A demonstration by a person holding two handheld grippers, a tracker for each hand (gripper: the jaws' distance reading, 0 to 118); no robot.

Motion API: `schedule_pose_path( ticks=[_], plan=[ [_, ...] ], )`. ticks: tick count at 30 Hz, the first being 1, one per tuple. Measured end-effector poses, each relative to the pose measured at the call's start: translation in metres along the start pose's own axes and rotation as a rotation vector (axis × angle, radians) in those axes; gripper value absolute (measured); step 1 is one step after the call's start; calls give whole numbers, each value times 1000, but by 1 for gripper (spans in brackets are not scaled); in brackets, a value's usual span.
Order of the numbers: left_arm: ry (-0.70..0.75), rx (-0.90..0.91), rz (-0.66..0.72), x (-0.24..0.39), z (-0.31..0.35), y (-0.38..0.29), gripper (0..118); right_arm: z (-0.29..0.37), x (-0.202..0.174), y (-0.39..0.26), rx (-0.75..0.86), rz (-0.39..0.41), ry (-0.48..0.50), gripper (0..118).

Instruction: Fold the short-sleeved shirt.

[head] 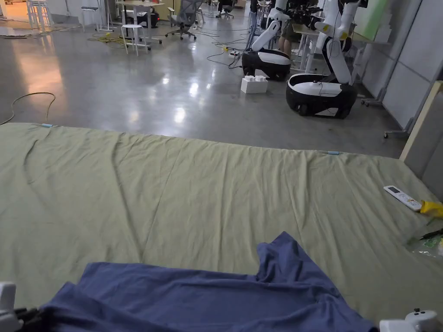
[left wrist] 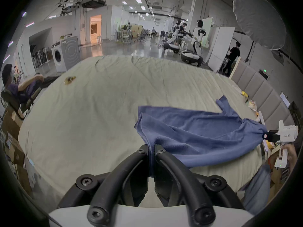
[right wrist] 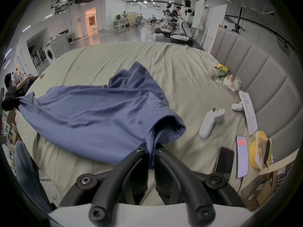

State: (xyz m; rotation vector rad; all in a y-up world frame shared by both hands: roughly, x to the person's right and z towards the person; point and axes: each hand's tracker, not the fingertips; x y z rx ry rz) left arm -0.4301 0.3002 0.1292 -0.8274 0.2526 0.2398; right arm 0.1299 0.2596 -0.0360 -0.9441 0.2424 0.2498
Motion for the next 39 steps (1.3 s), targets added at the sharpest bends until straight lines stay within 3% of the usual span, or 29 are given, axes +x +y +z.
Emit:
schedule_pose_path(
  ticks=[7,18,19,21,22,23,24,26,33,34,37,39],
  plan=[
    [68,-202,-54,2,-35,-57,6,-17,-18,-56,-121,27,-26,6],
    [111,-303,-58,6,-67,-68,6,-37,-46,-64,-167,94,-111,9],
    [110,-295,-56,6,-65,-66,7,-31,-48,-62,-147,83,-125,16],
    [88,-251,-39,4,-60,-61,12,-17,-51,-56,-117,62,-145,43],
    [79,-232,-24,5,-54,-60,19,-9,-52,-53,-80,39,-155,57],
    [67,-194,-9,5,-50,-57,34,-2,-53,-48,-45,24,-159,70],
    [60,-151,-2,7,-45,-52,45,9,-55,-42,8,14,-156,73],
    [49,-79,-3,11,-39,-45,58,24,-60,-30,107,0,-156,74],
    [37,219,-47,47,-13,-2,57,49,-80,12,451,-100,-129,75],
    [37,278,-50,54,-10,0,57,52,-85,15,496,-105,-122,72],
    [31,405,-57,74,2,10,49,59,-100,24,632,-125,-130,47],
    [38,492,-76,87,9,12,48,67,-109,28,729,-122,-138,44]
  ],
)
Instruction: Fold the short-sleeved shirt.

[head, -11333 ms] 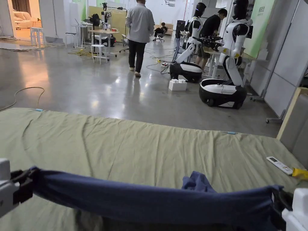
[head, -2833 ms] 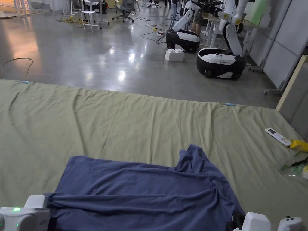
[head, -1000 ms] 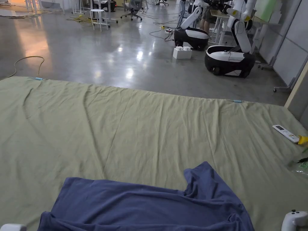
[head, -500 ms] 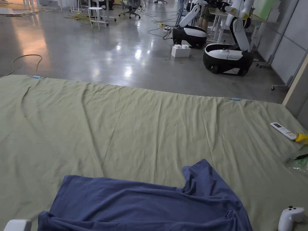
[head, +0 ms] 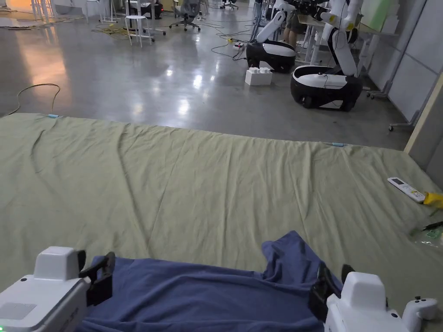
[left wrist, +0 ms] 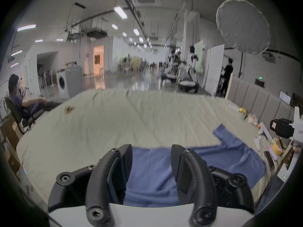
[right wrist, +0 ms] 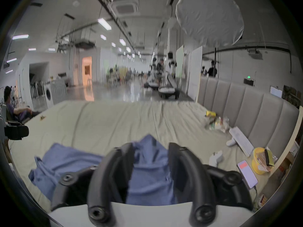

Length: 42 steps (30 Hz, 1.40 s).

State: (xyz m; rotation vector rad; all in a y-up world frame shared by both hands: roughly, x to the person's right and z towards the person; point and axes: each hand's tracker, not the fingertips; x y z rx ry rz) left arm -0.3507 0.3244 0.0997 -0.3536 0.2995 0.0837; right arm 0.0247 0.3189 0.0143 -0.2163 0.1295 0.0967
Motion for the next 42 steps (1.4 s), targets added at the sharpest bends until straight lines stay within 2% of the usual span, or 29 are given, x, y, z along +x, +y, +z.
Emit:
schedule_pose_path(
  ticks=[2,4,5,9,16,18,20,22,26,32,34,37,38,40,42],
  plan=[
    [2,71,-23,11,6,7,37,2,-7,7,66,11,14,25],
    [46,136,-43,13,6,7,20,5,-11,14,96,5,39,13],
    [70,173,-53,18,9,10,13,5,-15,18,108,13,34,10],
    [74,250,-68,26,21,16,3,9,-23,25,174,5,47,1],
    [73,220,-18,12,14,14,1,8,-26,26,215,22,50,0],
    [69,164,-12,-1,4,9,1,4,-26,25,204,24,57,0],
    [37,29,20,-20,-21,5,1,1,-24,22,186,34,62,0],
    [59,21,27,-36,-39,-4,1,-3,-24,19,173,43,62,0],
    [30,-157,38,-63,-90,-8,1,-14,-22,14,135,58,64,0],
    [4,-387,129,-85,-164,-11,2,-33,-23,3,73,65,79,0],
    [-32,-485,157,-90,-188,-13,7,-38,-25,0,62,86,79,0],
    [-70,-608,243,-92,-218,-20,57,-46,-23,-7,26,88,83,0],
    [-72,-625,260,-93,-226,-25,61,-48,-22,-9,14,90,83,0],
    [-19,-665,257,-89,-237,-30,62,-53,-20,-15,-10,95,79,0],
    [44,-709,153,-82,-248,-39,62,-56,-16,-21,-33,102,70,0]
  ],
)
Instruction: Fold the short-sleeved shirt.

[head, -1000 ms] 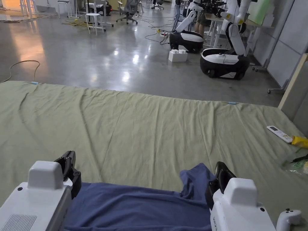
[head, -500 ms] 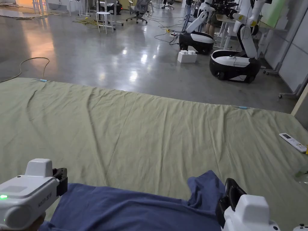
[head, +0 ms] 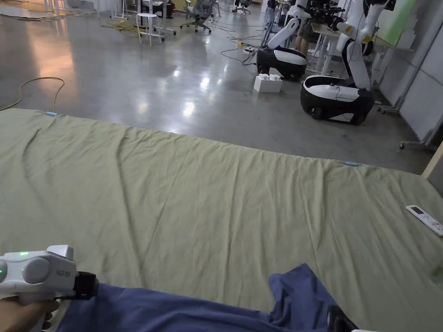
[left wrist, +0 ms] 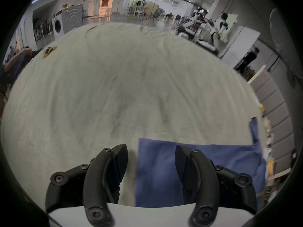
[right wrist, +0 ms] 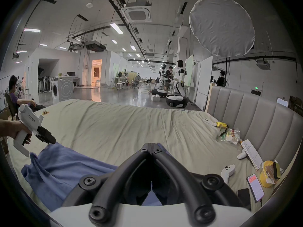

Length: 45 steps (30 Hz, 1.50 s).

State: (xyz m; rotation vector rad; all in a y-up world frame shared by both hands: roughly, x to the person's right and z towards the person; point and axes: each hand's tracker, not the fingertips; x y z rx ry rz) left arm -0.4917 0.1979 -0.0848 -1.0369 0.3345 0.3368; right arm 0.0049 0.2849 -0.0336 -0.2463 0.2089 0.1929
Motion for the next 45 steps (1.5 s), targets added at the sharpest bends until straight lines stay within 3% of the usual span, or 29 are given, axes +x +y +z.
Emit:
schedule_pose_path(
  ticks=[2,7,10,12,13,14,16,20,23,27,30,32,34,35,36,40,45],
  plan=[
    [23,-20,-84,4,-7,-4,62,-3,5,-5,-24,-3,-8,0],
    [52,16,-107,17,0,-5,57,-13,21,-19,-80,-2,-39,0],
    [82,49,-189,24,0,-8,43,-36,40,-25,-207,-51,-38,1],
    [87,54,-210,31,3,-9,21,-56,53,-26,-265,-63,-65,2],
    [79,56,-207,26,3,-8,13,-68,61,-27,-303,-84,-69,8],
    [75,59,-207,26,4,-8,8,-81,70,-28,-371,-118,-95,26],
    [54,64,-183,24,8,-8,6,-109,82,-26,-414,-132,-54,56],
    [39,112,-191,18,17,-12,5,-170,97,-31,-581,-123,-7,62],
    [21,150,-165,15,28,-15,5,-207,98,-40,-665,-104,17,74],
    [5,178,-153,12,37,-16,4,-241,95,-55,-740,-128,76,74],
    [8,184,-173,11,37,-18,4,-257,87,-65,-838,-69,70,65],
    [10,184,-178,10,38,-19,4,-252,82,-64,-791,-52,75,61],
    [10,192,-173,12,39,-21,4,-252,80,-62,-785,-39,90,41],
    [10,193,-171,11,39,-20,4,-250,80,-62,-770,-45,96,9],
    [9,193,-168,11,40,-20,4,-250,79,-60,-762,-48,92,1],
    [-2,209,-146,7,44,-20,4,-238,81,-52,-718,-51,81,1],
    [-37,252,-115,3,66,-23,4,-195,89,-19,-600,-115,109,1]
  ],
)
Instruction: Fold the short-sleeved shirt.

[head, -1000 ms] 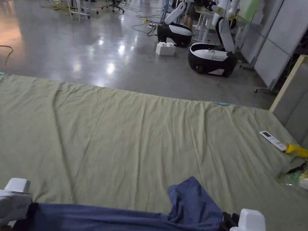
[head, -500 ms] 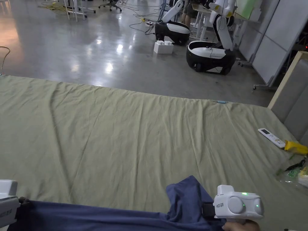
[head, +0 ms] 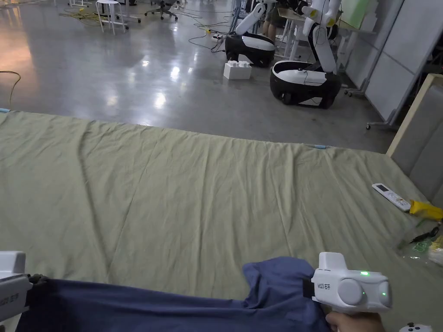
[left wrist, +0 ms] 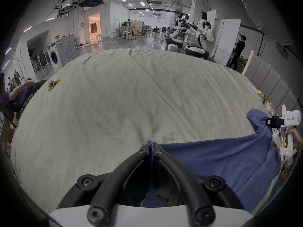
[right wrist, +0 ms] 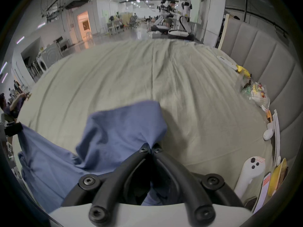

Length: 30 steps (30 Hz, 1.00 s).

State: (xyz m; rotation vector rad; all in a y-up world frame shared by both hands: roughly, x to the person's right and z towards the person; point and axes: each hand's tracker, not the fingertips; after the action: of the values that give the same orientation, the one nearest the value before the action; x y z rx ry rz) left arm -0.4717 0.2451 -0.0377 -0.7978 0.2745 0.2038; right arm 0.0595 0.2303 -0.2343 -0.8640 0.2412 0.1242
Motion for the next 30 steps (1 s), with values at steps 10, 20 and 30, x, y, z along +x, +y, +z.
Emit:
schedule_pose_path(
  ticks=[10,20,30],
  plan=[
    [-64,96,38,-16,75,-24,4,121,5,-26,133,56,27,1],
    [-127,111,-5,-36,137,-75,4,187,18,-98,104,83,5,1],
    [-98,-69,-56,-49,129,-154,4,182,22,-183,-57,120,-42,1]
  ],
)
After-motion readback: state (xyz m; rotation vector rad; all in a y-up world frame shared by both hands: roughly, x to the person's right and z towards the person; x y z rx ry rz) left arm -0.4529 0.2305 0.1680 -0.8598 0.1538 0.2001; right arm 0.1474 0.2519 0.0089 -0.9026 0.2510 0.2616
